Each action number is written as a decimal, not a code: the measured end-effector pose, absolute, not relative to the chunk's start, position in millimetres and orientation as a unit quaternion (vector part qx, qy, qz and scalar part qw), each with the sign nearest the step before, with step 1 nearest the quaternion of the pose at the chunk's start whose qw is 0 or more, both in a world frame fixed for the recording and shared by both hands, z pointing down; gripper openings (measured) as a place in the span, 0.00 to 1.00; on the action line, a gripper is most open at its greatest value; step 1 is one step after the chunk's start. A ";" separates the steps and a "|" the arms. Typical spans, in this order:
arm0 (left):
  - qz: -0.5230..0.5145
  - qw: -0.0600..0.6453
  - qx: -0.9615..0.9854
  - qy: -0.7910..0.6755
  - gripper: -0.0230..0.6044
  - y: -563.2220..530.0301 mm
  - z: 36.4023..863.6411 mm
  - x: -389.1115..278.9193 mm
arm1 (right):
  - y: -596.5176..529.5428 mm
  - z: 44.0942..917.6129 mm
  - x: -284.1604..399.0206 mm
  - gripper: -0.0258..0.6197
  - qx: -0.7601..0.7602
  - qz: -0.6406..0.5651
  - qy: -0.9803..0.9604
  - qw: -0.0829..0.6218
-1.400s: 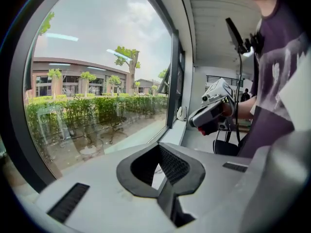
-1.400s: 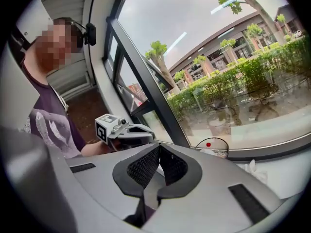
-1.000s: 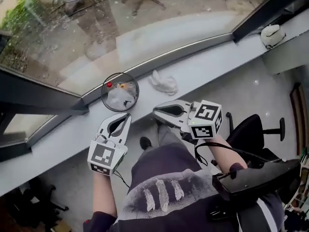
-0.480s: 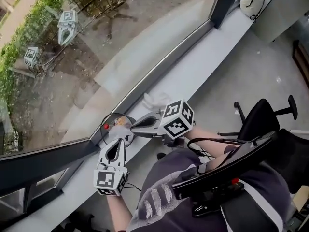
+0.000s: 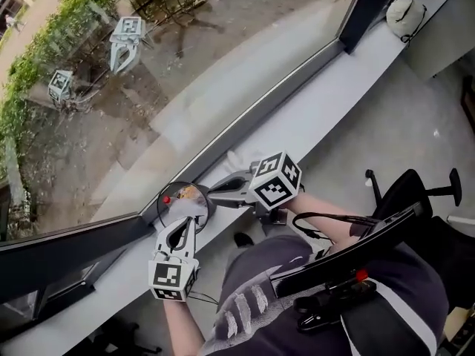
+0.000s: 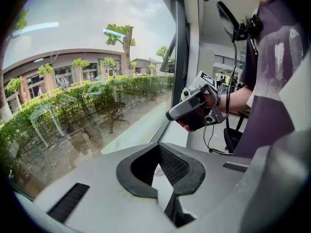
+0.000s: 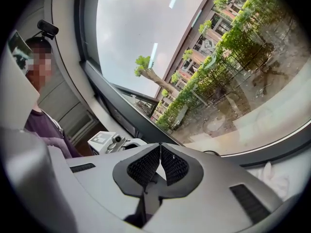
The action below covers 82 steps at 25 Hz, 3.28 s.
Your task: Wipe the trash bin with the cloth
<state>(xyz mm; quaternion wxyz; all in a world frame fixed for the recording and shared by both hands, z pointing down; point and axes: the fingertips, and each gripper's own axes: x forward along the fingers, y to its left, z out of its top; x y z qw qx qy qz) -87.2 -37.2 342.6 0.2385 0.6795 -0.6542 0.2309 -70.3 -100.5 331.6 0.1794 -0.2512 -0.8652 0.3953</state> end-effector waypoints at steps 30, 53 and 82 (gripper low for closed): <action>0.484 0.269 0.641 -0.531 0.56 75.8 613.3 -93.3 | -190.0 719.2 -38.3 0.47 -0.077 -0.078 -0.776 0.621; 0.475 0.333 0.601 -0.550 0.15 57.1 622.2 -72.3 | -139.2 692.1 -68.2 0.11 -0.107 0.185 -0.882 0.420; 0.451 0.308 0.614 -0.570 0.23 52.9 612.1 -84.4 | 36.5 665.7 -52.3 0.12 -0.306 0.152 -0.815 0.468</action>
